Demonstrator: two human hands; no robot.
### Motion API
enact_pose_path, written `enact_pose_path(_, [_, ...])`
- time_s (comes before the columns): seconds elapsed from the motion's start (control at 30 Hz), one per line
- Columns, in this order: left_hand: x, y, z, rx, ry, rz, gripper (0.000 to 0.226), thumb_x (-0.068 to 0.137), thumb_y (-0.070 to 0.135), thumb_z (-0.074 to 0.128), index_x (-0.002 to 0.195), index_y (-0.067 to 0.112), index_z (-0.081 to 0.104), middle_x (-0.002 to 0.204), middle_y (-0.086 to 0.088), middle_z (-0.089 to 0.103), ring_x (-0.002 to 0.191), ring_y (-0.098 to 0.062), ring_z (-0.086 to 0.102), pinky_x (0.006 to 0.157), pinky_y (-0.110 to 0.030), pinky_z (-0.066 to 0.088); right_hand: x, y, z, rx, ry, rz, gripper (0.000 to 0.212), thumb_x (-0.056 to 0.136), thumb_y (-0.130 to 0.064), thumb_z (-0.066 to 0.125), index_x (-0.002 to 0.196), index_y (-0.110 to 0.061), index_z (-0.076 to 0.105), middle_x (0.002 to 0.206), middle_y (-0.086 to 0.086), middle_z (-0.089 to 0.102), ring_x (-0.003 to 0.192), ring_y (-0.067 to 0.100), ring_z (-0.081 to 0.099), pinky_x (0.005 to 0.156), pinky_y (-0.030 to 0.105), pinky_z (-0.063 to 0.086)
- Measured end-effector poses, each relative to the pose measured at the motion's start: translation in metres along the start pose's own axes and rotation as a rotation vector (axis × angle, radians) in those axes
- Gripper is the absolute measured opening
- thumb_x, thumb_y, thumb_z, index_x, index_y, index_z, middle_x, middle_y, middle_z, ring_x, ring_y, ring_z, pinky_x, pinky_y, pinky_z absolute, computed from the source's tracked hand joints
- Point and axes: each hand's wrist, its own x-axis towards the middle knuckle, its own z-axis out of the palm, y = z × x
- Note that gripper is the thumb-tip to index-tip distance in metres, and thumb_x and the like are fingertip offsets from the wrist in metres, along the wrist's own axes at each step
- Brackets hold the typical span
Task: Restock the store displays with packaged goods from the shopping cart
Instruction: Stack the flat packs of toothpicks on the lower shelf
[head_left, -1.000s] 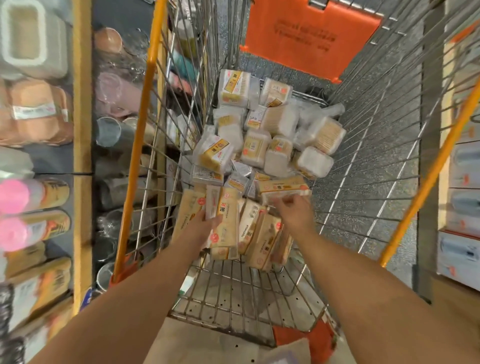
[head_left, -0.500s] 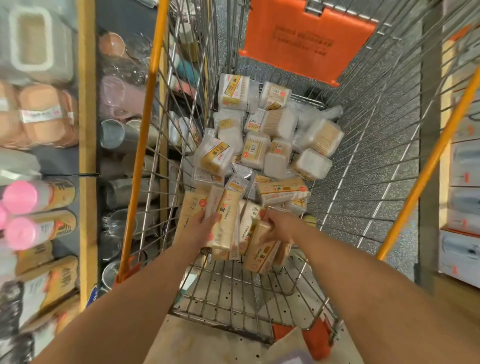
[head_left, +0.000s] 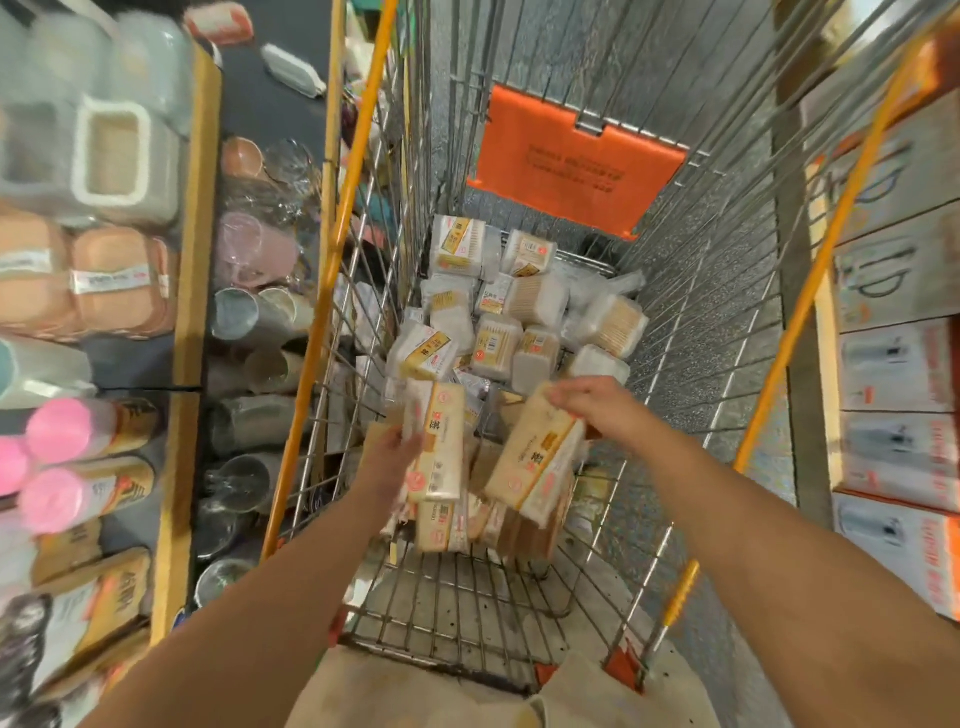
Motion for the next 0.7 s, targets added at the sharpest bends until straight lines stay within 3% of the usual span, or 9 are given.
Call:
enact_pose_path(0.1, [-0.007, 0.004, 0.003, 0.098, -0.133, 0.022, 0.039, 0.094, 0.027, 0.061, 0.131, 0.017, 0.055, 0.125, -0.009, 0.067, 0.111, -0.025, 0.067, 0.098, -0.054, 0.05, -0.003, -0.014, 0.002, -0.047, -0.065, 0.01, 0.015, 0.088, -0.034, 0.071, 0.096, -0.021, 0.073, 0.081, -0.005, 0.074, 0.079, 0.013, 0.07, 0.075, 0.026, 0.053])
enact_pose_path(0.2, [-0.01, 0.003, 0.01, 0.172, -0.181, 0.012, 0.03, 0.095, 0.041, 0.055, 0.123, 0.03, 0.059, 0.118, 0.002, 0.071, 0.115, -0.022, 0.064, 0.102, -0.05, 0.046, 0.003, -0.018, 0.014, 0.032, -0.118, 0.029, 0.01, 0.09, -0.031, 0.07, 0.087, -0.022, 0.072, 0.074, -0.005, 0.072, 0.073, 0.015, 0.068, 0.072, 0.028, 0.052])
enact_pose_path(0.33, [-0.009, -0.003, 0.013, 0.125, -0.098, -0.017, 0.04, 0.09, 0.059, 0.056, 0.123, 0.037, 0.058, 0.121, 0.007, 0.069, 0.118, -0.019, 0.062, 0.105, -0.053, 0.044, 0.007, -0.007, 0.03, 0.226, -0.041, 0.022, 0.012, 0.095, -0.027, 0.064, 0.102, -0.019, 0.069, 0.083, 0.0, 0.072, 0.076, 0.016, 0.068, 0.07, 0.031, 0.053])
enact_pose_path(0.43, [-0.011, -0.005, 0.012, -0.009, 0.022, -0.087, 0.031, 0.102, 0.049, 0.042, 0.127, 0.038, 0.056, 0.118, 0.004, 0.07, 0.107, -0.021, 0.066, 0.093, -0.051, 0.051, 0.005, 0.016, 0.035, 0.492, 0.105, 0.015, 0.024, 0.099, -0.022, 0.056, 0.122, -0.017, 0.062, 0.099, 0.007, 0.07, 0.088, 0.024, 0.067, 0.081, 0.042, 0.052])
enact_pose_path(0.6, [-0.015, -0.011, 0.012, -0.073, 0.078, -0.051, 0.042, 0.104, 0.048, 0.036, 0.134, 0.025, 0.052, 0.124, -0.004, 0.068, 0.111, -0.025, 0.065, 0.082, -0.046, 0.052, -0.009, 0.041, 0.051, 0.671, 0.277, -0.01, 0.024, 0.101, -0.016, 0.051, 0.123, -0.025, 0.053, 0.108, 0.006, 0.069, 0.093, 0.026, 0.069, 0.083, 0.051, 0.056])
enact_pose_path(0.7, [-0.016, -0.013, 0.022, 0.043, 0.17, 0.015, 0.041, 0.099, 0.051, 0.047, 0.127, 0.022, 0.055, 0.114, -0.003, 0.072, 0.1, -0.025, 0.071, 0.088, -0.054, 0.055, -0.015, 0.045, 0.069, 0.824, 0.269, 0.032, 0.025, 0.099, -0.009, 0.054, 0.12, -0.02, 0.048, 0.11, 0.007, 0.067, 0.092, 0.026, 0.068, 0.079, 0.047, 0.057])
